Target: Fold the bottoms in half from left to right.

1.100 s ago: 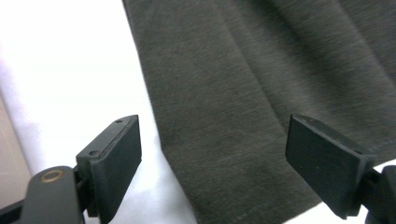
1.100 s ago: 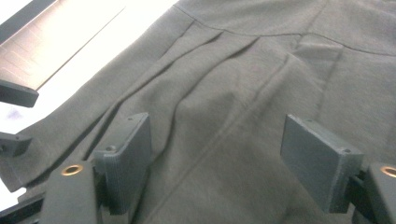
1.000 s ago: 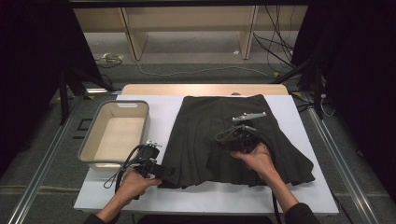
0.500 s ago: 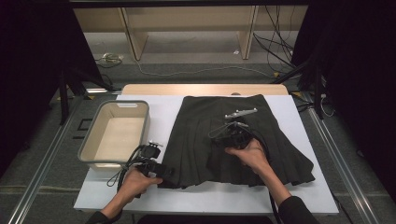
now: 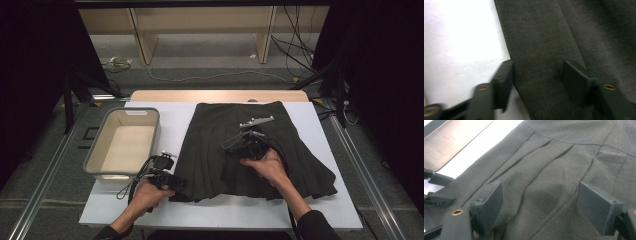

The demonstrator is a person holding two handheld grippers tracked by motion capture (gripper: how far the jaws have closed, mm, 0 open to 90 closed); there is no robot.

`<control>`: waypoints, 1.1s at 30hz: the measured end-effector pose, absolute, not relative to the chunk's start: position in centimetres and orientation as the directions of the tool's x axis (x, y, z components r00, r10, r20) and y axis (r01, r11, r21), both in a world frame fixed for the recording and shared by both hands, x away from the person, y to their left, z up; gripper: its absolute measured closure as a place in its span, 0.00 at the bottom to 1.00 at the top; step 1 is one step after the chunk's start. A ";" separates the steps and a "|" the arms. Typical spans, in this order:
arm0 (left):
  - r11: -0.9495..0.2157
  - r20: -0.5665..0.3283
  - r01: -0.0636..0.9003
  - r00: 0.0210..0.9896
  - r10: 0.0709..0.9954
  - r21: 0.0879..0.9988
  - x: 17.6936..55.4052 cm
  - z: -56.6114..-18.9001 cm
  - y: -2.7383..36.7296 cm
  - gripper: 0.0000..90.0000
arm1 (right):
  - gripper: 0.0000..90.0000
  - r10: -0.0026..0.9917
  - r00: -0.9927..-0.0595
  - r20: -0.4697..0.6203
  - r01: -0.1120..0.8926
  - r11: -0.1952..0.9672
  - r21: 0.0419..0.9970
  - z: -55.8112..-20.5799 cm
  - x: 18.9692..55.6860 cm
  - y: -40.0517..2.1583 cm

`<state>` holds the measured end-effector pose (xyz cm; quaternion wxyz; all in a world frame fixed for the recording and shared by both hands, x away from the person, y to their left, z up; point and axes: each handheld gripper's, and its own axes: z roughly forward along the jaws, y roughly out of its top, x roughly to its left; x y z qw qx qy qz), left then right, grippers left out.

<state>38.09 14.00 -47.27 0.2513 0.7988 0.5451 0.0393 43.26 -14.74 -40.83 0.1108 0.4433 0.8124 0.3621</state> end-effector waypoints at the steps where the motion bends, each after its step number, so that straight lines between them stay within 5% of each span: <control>1: -0.288 -0.196 0.846 0.408 0.892 0.449 38.0 -47.3 13.9 0.54 | 0.25 0.799 -0.584 0.142 0.641 0.346 0.685 -40.8 43.2 -14.7; 4: -0.288 -0.198 0.845 0.410 0.890 0.451 38.1 -47.2 13.9 0.75 | 0.25 0.792 -0.596 0.134 0.634 0.361 0.684 -40.7 42.9 -14.3; 9: -0.258 -0.272 0.852 0.410 0.871 0.455 38.0 -47.2 14.0 0.97 | 0.26 0.790 -0.599 0.128 0.629 0.366 0.686 -40.5 42.8 -14.3; 19: -0.194 -0.378 0.820 0.441 0.814 0.539 37.3 -44.4 14.3 0.98 | 0.27 0.797 -0.589 0.133 0.631 0.351 0.691 -40.1 43.5 -14.4; 33: -0.206 -0.382 0.748 0.530 0.757 0.631 36.4 -41.0 11.9 0.98 | 0.27 0.808 -0.564 0.169 0.660 0.319 0.680 -38.2 46.3 -12.2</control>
